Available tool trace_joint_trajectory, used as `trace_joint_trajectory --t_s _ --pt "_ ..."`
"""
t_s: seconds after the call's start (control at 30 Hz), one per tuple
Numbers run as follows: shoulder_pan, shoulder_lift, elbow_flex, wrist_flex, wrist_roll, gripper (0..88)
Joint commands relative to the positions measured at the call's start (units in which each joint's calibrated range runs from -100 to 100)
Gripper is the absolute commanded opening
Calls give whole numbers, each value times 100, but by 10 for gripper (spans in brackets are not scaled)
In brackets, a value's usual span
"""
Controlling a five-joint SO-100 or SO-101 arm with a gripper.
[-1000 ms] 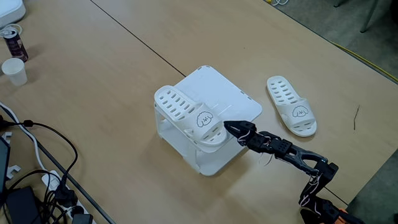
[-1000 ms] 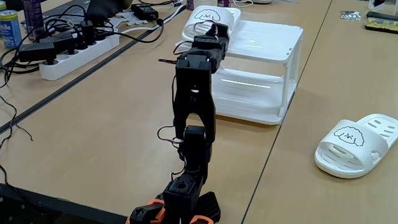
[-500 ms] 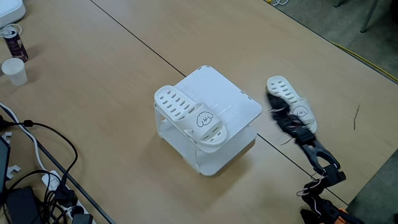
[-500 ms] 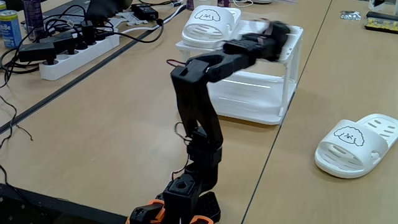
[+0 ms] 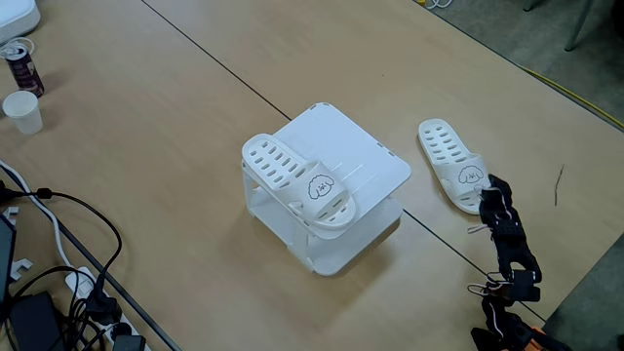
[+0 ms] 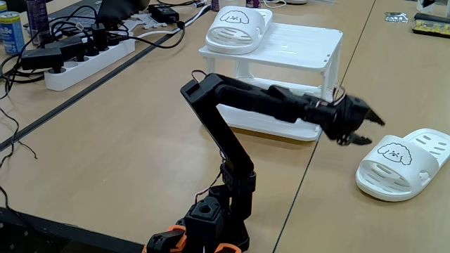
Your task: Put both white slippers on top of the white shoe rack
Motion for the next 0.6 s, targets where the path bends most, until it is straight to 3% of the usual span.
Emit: trace_joint_trajectory --t_s 0.0,0.27,0.57 --pt "4 276 437 -1546 42 168" --pt "4 1630 599 -3427 42 169" --pt "-103 2665 302 -4005 42 189"
